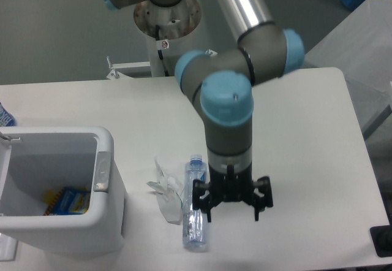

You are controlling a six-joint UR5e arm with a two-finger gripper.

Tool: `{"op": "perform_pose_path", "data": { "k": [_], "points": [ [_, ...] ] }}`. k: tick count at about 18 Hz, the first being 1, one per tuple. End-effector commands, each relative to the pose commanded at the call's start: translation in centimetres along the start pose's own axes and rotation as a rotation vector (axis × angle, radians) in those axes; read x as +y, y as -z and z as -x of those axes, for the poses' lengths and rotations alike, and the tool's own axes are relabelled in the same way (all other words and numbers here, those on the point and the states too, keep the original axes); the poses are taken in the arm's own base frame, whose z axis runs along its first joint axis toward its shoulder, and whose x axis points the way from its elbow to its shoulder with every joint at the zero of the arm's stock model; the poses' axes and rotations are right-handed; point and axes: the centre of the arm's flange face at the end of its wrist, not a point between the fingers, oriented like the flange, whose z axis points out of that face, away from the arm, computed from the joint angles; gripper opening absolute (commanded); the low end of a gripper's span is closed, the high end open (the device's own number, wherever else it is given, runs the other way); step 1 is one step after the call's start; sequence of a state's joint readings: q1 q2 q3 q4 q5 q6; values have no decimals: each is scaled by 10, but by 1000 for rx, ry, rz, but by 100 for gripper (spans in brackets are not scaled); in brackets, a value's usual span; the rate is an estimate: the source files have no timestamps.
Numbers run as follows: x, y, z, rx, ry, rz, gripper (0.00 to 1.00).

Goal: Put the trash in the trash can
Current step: 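Lower the open gripper over the clear plastic water bottle, then close the gripper on the bottle's cap end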

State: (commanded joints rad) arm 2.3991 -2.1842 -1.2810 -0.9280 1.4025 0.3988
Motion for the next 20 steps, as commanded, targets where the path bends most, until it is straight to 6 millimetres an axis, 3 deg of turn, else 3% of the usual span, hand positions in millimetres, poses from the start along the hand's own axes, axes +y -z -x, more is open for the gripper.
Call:
{"op": "perform_pose_path", "data": {
  "k": [5, 16, 20],
  "points": [
    [15, -50, -2, 43, 9, 73, 100],
    [30, -78, -8, 59, 11, 116, 100],
    [36, -95, -25, 29, -15, 165, 100]
  ]
}}
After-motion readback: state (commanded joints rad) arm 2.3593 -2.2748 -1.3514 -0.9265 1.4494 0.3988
